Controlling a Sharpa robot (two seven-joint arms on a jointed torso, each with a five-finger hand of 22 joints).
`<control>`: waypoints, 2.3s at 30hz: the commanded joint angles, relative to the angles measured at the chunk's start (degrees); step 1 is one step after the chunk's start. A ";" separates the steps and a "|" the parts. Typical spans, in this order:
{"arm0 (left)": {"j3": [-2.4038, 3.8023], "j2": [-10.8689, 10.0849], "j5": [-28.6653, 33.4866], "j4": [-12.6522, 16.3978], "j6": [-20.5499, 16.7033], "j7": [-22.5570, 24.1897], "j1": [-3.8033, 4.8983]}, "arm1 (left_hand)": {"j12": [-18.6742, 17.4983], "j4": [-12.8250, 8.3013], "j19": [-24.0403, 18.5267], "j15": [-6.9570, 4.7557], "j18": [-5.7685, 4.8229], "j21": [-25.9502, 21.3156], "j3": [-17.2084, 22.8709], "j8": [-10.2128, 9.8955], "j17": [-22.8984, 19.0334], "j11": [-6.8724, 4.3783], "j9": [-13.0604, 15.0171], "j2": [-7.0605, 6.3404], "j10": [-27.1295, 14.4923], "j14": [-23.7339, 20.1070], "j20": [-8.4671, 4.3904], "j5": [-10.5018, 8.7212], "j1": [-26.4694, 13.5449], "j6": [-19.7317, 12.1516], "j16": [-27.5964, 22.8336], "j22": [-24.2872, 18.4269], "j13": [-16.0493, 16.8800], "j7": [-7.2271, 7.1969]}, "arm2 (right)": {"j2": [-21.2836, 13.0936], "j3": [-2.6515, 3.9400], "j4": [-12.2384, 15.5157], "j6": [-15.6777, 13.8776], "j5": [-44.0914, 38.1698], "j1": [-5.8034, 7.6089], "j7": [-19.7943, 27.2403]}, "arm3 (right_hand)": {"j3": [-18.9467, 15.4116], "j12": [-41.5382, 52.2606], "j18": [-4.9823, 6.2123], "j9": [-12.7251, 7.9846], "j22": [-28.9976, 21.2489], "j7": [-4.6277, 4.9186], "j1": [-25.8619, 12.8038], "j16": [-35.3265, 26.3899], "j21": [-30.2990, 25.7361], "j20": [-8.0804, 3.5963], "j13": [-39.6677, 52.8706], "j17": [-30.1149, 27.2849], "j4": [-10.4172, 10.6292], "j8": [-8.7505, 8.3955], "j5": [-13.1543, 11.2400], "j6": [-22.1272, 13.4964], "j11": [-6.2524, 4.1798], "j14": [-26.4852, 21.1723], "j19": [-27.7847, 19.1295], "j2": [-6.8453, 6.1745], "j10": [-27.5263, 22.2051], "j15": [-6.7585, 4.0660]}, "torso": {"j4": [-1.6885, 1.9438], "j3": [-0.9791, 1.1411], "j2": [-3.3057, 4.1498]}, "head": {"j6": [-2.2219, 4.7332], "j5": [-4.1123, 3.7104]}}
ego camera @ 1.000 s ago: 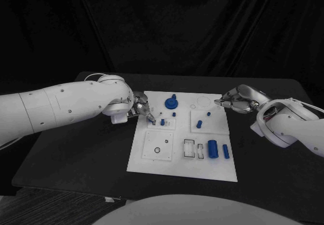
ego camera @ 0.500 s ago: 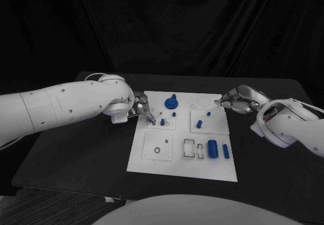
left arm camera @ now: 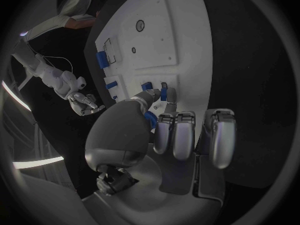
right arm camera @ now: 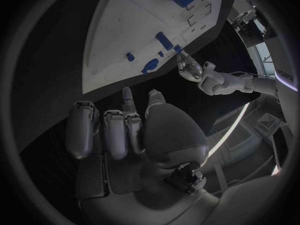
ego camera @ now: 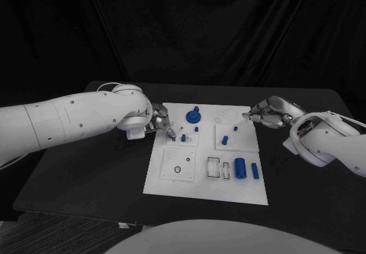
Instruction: Assemble the parts on the task board
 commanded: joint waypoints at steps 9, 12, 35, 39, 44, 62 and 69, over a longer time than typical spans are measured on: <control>0.04 -0.15 0.12 0.20 0.85 0.41 -0.15 | 0.38 -1.01 4.31 -0.45 0.80 -0.40 7.04 2.12 15.22 0.04 2.32 0.62 5.98 6.75 -0.35 2.87 0.00 0.91 0.59 14.36 15.06 -1.25 | -0.02 0.02 -0.02 0.25 -0.12 -0.19 -0.98 | -0.04 0.51 -0.77 -0.63 11.24 0.24 1.90 -0.35 -1.14 0.38 14.97 7.60 -0.30 -0.64 0.88 -0.27 0.04 4.09 1.40 0.64 6.17 -0.13 | 0.01 0.00 0.01 | -0.01 0.06; 0.04 -0.14 0.12 0.12 0.83 0.41 -0.17 | 0.38 -1.01 4.31 -0.45 0.80 -0.40 7.04 2.12 15.22 0.04 2.32 0.62 5.98 6.75 -0.35 2.87 0.00 0.91 0.59 14.36 15.06 -1.25 | -0.03 0.02 -0.02 0.27 -0.12 -0.21 -0.99 | -0.04 0.51 -0.77 -0.63 11.24 0.24 1.90 -0.35 -1.14 0.38 14.97 7.60 -0.30 -0.64 0.88 -0.27 0.04 4.09 1.40 0.64 6.17 -0.13 | 0.02 0.01 -0.01 | -0.01 0.02; 0.03 0.18 0.13 -0.11 1.17 0.39 -0.73 | 0.38 -1.09 4.25 -0.45 0.83 -0.50 7.22 2.11 15.22 0.03 2.32 0.58 5.98 6.75 -0.34 2.59 -0.16 0.88 0.59 14.33 15.06 -1.26 | 0.05 0.02 -0.07 0.54 -0.12 -0.28 -1.16 | -0.01 0.51 -0.77 -0.64 11.23 0.25 2.02 -0.37 -1.16 0.38 14.97 7.56 -0.35 -0.65 0.95 -0.29 0.04 4.08 1.40 0.63 6.17 -0.13 | 0.01 0.01 0.01 | -0.01 0.05; 0.03 0.31 0.14 -0.22 1.14 0.40 -1.05 | 0.38 -1.10 4.24 -0.44 0.83 -0.52 7.31 2.10 15.22 0.03 2.32 0.57 5.98 6.75 -0.34 2.05 -0.39 0.88 0.59 14.33 15.06 -1.27 | 0.03 0.02 -0.07 0.55 -0.12 -0.28 -1.16 | -0.01 0.51 -0.77 -0.64 11.23 0.25 2.02 -0.37 -1.16 0.38 14.97 7.56 -0.35 -0.65 0.95 -0.29 0.04 4.08 1.40 0.63 6.17 -0.13 | 0.00 0.00 0.01 | -0.01 0.04; 0.04 0.41 0.14 -0.39 0.79 0.44 -1.23 | 0.38 -1.08 4.19 -0.44 0.85 -0.61 7.41 2.07 15.22 0.03 2.31 0.58 5.98 6.75 -0.33 1.11 -0.76 0.84 0.59 14.29 15.06 -1.28 | -0.01 0.02 -0.06 0.55 -0.12 -0.29 -1.17 | -0.01 0.51 -0.77 -0.64 11.23 0.25 2.02 -0.37 -1.16 0.38 14.97 7.56 -0.35 -0.65 0.95 -0.29 0.04 4.08 1.40 0.63 6.17 -0.13 | -0.01 0.00 0.02 | -0.01 0.07; 0.04 0.47 0.14 -0.49 0.49 0.51 -1.39 | 0.38 3.49 4.09 -0.39 0.90 -0.82 2.60 0.74 15.22 0.04 0.49 1.23 5.98 6.75 -0.26 -13.04 -5.41 1.45 0.59 14.23 15.06 -1.36 | 0.10 0.02 -0.17 0.76 -0.12 -0.34 -1.20 | 0.05 0.51 -0.75 -0.66 11.20 0.27 2.26 -0.44 -1.25 0.38 14.97 7.45 -0.39 -0.66 1.05 -0.31 0.06 4.06 1.37 0.63 6.17 -0.12 | -0.01 0.00 0.01 | -0.01 0.11; 0.04 0.45 0.14 -0.58 0.80 0.45 -1.40 | 0.38 6.47 4.05 -0.24 0.92 -0.93 -1.19 -0.03 15.22 0.25 -0.57 1.38 5.98 6.75 -0.13 -17.27 -7.26 1.83 0.59 14.20 15.06 -1.11 | 0.19 0.02 -0.25 0.92 -0.12 -0.39 -1.23 | 0.12 0.51 -0.75 -0.67 11.19 0.26 2.46 -0.45 -1.28 0.38 14.97 7.42 -0.47 -0.68 1.18 -0.32 0.06 4.05 1.36 0.63 6.17 -0.12 | -0.01 -0.01 0.01 | -0.01 0.16</control>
